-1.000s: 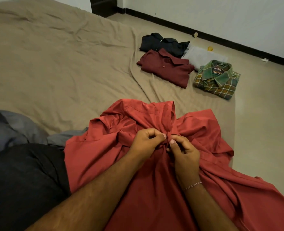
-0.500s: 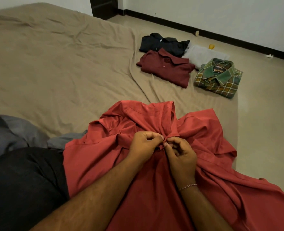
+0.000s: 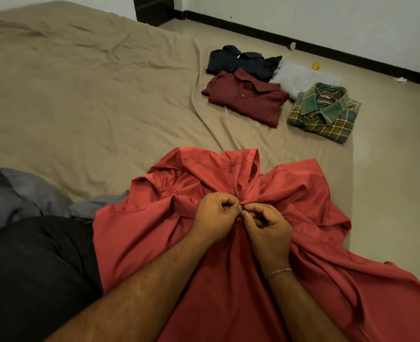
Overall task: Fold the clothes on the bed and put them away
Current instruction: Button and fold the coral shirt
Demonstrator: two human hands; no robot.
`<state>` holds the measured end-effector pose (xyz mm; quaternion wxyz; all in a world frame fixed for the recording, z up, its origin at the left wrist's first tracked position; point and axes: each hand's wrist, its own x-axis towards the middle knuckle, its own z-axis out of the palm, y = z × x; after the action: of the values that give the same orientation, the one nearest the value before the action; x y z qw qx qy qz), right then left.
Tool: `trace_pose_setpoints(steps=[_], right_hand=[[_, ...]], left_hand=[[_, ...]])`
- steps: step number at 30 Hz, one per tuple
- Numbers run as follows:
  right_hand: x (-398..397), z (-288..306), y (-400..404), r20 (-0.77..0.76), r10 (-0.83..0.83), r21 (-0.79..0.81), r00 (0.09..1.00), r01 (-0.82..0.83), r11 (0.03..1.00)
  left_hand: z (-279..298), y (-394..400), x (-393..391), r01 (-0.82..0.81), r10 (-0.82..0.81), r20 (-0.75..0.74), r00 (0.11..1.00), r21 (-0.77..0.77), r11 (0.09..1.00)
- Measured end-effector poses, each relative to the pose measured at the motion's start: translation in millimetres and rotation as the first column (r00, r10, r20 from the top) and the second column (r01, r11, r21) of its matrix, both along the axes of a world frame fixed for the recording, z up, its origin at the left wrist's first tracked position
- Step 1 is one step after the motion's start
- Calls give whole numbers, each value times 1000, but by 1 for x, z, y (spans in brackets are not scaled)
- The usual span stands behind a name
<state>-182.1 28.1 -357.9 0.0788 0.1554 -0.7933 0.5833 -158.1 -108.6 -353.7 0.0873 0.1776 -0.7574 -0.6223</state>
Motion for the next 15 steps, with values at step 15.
trace_pose_setpoints(steps=[15], right_hand=[[-3,4,8,277,4,-176,961,47,983]], left_hand=[[11,5,5,111,-122,-89,988,-125,986]])
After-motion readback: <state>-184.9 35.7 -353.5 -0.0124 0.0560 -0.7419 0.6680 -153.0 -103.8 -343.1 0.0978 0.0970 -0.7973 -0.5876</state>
